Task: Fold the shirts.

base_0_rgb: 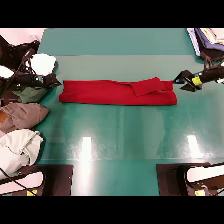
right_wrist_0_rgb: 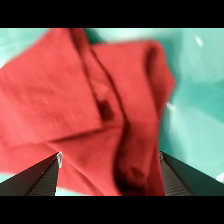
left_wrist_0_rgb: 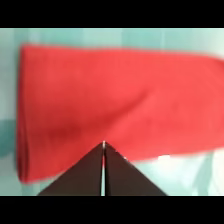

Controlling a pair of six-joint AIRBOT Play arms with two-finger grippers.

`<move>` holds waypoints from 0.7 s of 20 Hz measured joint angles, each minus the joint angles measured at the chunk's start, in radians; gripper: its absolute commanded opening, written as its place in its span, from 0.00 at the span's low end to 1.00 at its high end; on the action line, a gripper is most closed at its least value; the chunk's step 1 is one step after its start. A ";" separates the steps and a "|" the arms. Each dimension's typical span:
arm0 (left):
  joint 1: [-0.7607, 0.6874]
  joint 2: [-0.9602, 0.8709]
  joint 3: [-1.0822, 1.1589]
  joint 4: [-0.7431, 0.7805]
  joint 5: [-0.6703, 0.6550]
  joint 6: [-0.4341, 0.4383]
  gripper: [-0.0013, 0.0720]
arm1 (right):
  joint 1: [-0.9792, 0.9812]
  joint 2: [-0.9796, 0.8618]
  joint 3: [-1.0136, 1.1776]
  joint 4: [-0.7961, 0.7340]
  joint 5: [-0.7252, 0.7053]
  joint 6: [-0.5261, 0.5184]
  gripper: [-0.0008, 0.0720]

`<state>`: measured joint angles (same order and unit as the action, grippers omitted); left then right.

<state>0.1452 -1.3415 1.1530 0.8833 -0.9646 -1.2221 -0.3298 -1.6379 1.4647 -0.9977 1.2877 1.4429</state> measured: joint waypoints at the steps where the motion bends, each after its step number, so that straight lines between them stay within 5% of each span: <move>1: 0.000 0.000 0.000 -0.001 -0.030 0.004 0.06 | -0.024 -0.019 0.000 0.032 0.018 -0.011 1.00; 7: 0.000 0.000 0.002 -0.003 -0.149 0.000 0.06 | -0.080 -0.136 0.000 0.117 0.066 -0.066 1.00; 14: -0.084 0.000 0.002 -0.002 -0.137 -0.010 0.06 | -0.052 -0.228 0.002 0.262 0.076 -0.116 0.95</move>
<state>0.0608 -1.3418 1.1549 0.8810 -1.1019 -1.2316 -0.3820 -1.8656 1.4666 -0.7353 1.3640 1.3266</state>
